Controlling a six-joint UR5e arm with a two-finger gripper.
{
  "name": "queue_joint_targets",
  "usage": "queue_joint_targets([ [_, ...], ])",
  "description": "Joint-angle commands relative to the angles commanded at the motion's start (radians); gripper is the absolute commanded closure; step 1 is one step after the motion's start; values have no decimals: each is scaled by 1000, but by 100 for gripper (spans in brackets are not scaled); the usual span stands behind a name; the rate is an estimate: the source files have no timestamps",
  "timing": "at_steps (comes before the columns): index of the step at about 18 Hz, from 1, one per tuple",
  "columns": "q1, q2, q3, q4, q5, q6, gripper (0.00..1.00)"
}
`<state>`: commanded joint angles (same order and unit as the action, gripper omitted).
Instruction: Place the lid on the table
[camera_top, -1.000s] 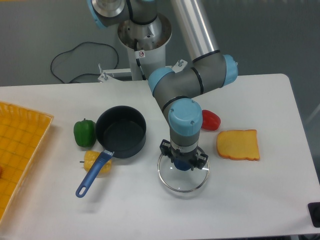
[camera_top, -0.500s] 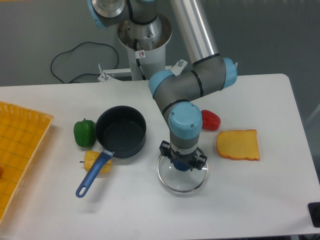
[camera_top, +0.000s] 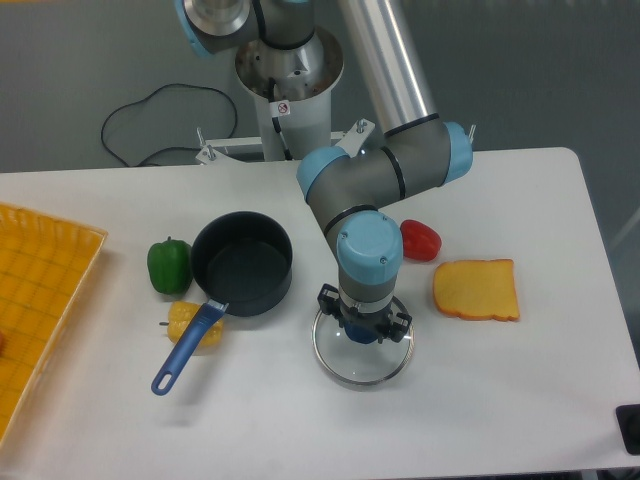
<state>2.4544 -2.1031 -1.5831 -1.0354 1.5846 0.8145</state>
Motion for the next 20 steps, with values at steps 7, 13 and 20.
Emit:
queue_joint_targets([
  [7,0,-2,-2,0,0,0,32],
  [13,-3,-8,-2,2,0,0,29],
  [20,-3,-8,-2,2,0,0,27],
])
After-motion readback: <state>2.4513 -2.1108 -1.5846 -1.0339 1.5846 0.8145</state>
